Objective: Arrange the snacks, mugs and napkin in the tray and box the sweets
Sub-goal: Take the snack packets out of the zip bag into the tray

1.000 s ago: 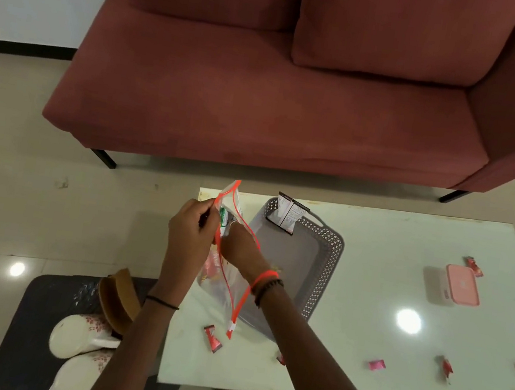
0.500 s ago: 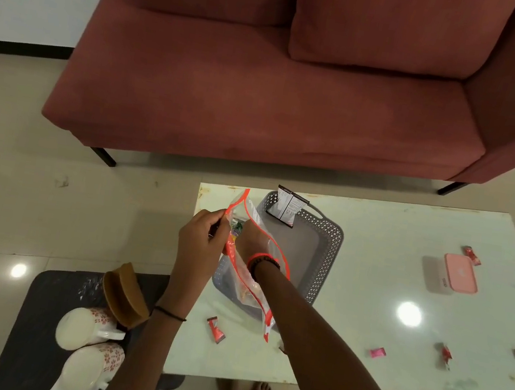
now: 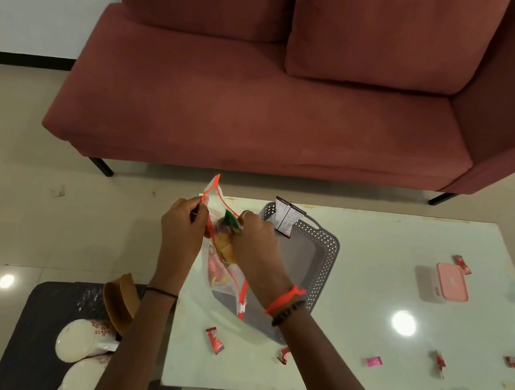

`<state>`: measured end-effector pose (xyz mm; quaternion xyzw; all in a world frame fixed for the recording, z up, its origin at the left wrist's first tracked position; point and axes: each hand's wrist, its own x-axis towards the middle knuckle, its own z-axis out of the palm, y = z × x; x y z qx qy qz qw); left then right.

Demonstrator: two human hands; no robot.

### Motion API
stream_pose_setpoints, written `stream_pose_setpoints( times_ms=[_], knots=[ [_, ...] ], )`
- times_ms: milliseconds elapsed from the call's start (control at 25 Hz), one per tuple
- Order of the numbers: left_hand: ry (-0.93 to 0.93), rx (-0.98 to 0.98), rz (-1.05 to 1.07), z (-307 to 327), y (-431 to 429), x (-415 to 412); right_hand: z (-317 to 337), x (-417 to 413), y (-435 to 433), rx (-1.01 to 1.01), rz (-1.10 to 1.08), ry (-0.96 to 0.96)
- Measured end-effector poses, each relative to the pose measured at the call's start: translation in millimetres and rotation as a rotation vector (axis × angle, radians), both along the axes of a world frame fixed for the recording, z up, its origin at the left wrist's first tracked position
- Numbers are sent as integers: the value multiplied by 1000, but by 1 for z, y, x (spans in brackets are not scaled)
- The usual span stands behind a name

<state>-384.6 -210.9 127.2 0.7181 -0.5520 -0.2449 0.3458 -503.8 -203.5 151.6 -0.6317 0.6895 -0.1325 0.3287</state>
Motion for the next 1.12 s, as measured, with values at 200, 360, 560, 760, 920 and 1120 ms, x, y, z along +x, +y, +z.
stream_pose_setpoints(
  times_ms=[200, 360, 560, 760, 920, 1120],
  knots=[
    [-7, -6, 25, 9, -19, 12, 58, -53, -16, 13, -150, -382],
    [-5, 2, 50, 8, -31, 14, 61, -109, -44, -59, -265, -501],
    [10, -1, 41, -1, -43, 10, -25, -153, -86, -10, -353, -271],
    [40, -1, 31, -15, -58, 6, -136, -166, -100, 130, -390, 17],
    [86, -20, 33, -21, -70, 7, -197, -171, -108, 214, -278, 224],
    [97, -12, 24, -23, -77, 7, -235, -180, -130, 255, -137, 297]
  ],
)
